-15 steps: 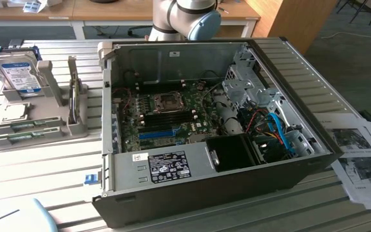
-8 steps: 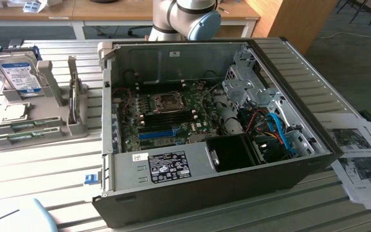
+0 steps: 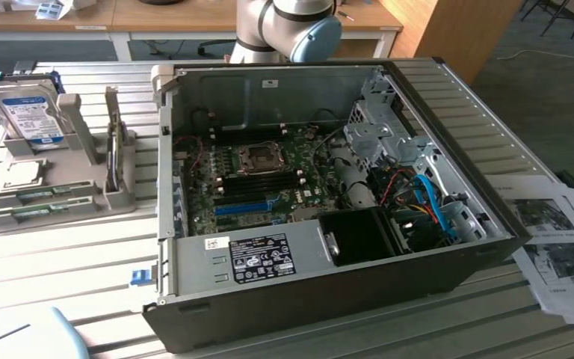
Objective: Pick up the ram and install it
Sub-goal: 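Pick up the ram and move it above insertion slot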
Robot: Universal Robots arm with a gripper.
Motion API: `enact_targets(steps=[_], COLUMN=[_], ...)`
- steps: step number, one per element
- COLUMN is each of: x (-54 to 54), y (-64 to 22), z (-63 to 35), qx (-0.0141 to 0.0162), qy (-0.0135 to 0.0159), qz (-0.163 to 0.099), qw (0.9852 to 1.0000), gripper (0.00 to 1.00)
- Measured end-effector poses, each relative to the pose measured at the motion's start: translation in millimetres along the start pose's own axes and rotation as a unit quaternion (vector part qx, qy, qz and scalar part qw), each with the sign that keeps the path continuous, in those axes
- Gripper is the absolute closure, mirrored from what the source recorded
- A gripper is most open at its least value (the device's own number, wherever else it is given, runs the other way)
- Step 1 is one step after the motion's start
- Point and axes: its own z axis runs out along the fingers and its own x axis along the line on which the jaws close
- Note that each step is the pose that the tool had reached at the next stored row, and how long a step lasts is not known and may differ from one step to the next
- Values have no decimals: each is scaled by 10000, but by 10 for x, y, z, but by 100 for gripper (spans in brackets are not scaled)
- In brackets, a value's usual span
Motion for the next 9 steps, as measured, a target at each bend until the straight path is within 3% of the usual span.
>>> enact_targets(steps=[9], x=[0], y=[0], z=[0], qx=[0], qy=[0], qz=[-5], qw=[10000], gripper=[91])
